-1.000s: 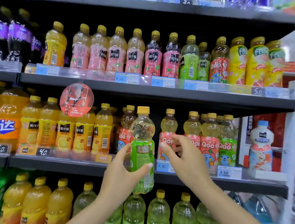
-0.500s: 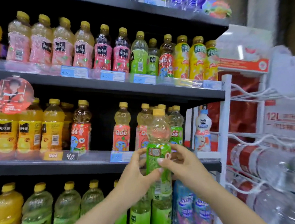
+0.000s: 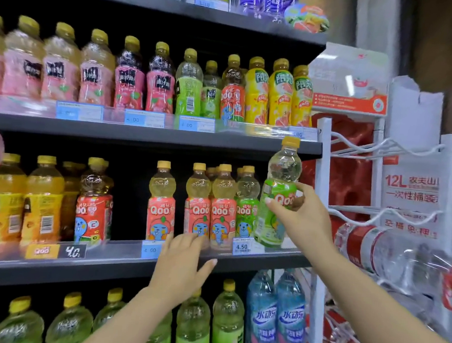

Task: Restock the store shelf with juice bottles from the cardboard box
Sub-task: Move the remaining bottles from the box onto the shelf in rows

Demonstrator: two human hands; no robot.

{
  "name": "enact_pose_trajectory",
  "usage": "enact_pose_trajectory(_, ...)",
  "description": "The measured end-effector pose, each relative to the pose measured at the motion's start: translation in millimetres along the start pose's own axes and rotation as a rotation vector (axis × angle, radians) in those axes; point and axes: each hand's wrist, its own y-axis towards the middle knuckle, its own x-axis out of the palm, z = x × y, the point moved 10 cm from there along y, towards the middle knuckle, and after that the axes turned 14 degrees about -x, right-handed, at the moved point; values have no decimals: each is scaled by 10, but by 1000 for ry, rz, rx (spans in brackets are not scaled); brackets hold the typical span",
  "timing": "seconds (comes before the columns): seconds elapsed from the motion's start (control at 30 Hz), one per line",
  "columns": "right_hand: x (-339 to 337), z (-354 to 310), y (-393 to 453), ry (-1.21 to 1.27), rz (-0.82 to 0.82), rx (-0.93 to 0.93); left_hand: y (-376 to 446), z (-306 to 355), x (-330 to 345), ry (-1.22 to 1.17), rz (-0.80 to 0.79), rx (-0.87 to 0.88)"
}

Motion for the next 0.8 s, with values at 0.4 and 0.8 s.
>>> enact_pose_trajectory(0.4, 459, 271, 370, -103, 0, 6, 11, -194, 152, 92, 132, -21)
enact_pose_trajectory(0.8, 671, 454, 361, -147, -30, 10, 13, -192, 154, 79, 191, -3)
